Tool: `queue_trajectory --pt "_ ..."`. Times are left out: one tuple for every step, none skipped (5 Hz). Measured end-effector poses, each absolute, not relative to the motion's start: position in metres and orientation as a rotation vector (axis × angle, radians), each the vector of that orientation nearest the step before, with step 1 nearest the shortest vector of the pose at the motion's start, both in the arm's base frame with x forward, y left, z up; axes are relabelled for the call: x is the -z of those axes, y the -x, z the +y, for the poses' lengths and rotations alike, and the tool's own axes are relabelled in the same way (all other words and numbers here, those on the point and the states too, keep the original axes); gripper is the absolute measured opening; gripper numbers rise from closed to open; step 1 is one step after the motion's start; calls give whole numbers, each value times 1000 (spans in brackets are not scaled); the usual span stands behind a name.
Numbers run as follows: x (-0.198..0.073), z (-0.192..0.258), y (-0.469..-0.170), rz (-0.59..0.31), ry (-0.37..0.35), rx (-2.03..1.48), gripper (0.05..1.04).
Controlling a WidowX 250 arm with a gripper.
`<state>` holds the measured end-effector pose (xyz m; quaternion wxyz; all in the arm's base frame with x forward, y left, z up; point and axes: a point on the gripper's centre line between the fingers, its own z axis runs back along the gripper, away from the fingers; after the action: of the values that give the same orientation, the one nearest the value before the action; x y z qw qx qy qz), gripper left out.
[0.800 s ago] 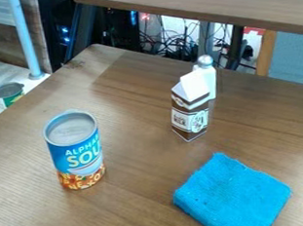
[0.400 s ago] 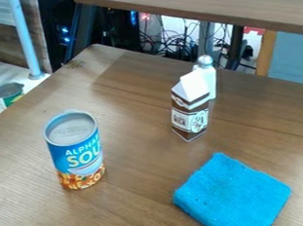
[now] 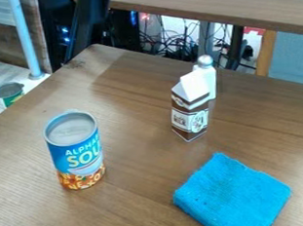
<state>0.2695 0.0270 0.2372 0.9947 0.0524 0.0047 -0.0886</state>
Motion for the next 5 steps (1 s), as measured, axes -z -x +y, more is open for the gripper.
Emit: queue_trajectory --pt "-203 13 -249 21 -177 121 1004" --pt "-170 -5 -236 66 -180 173 1004" --pt "-130 -23 -222 117 -173 178 1004" --pt "-101 -26 -210 121 -158 189 1004" --pt "-80 -29 -199 119 -119 216 1004"
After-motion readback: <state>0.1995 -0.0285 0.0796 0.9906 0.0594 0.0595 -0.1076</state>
